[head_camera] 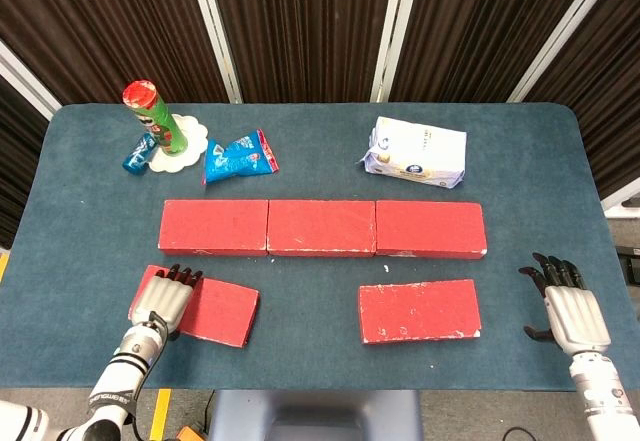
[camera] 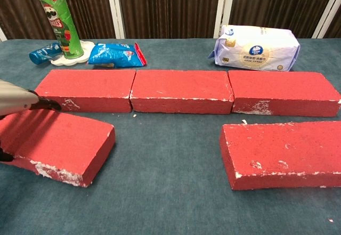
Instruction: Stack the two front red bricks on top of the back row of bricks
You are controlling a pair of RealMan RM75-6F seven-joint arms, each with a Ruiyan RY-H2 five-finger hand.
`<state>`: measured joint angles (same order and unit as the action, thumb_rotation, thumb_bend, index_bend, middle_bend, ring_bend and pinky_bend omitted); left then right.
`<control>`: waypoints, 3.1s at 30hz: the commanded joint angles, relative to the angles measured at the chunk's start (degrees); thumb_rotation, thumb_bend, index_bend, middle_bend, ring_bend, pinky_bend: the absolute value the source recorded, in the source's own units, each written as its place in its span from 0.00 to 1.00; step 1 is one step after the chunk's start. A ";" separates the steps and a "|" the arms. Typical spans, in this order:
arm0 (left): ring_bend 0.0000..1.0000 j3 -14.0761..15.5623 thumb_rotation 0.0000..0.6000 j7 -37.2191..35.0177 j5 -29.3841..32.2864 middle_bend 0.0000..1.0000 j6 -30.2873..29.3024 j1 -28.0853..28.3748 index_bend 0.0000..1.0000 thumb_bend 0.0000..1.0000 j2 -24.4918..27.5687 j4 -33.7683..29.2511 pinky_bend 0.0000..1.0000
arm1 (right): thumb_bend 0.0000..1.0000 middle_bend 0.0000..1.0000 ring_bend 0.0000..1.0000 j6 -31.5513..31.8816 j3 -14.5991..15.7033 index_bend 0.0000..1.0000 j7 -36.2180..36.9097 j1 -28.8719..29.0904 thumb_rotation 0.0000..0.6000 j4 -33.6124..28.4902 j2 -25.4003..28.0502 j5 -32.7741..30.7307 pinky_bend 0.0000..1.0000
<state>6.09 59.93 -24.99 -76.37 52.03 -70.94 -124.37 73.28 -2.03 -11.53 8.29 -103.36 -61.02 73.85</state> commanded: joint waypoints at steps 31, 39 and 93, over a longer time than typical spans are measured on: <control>0.05 -22.48 1.00 7.13 45.03 0.12 4.40 31.30 0.00 0.23 13.06 -3.56 0.20 | 0.00 0.15 0.09 -2.06 -0.40 0.33 2.30 0.85 1.00 0.97 0.94 -1.08 0.00; 0.05 -28.23 1.00 11.09 59.96 0.12 7.03 36.93 0.00 0.23 7.00 9.72 0.20 | 0.00 0.15 0.09 -2.30 -0.54 0.33 2.60 1.02 1.00 1.38 0.84 -1.42 0.00; 0.02 -31.88 1.00 22.36 55.14 0.09 11.94 31.56 0.00 0.23 -11.22 38.28 0.18 | 0.00 0.15 0.09 -1.77 -1.34 0.34 0.22 1.33 1.00 1.84 -0.37 -4.35 0.00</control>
<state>-25.76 82.30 30.21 -64.54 83.67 -82.11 -86.08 71.52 -3.37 -11.32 9.62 -101.52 -61.40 69.49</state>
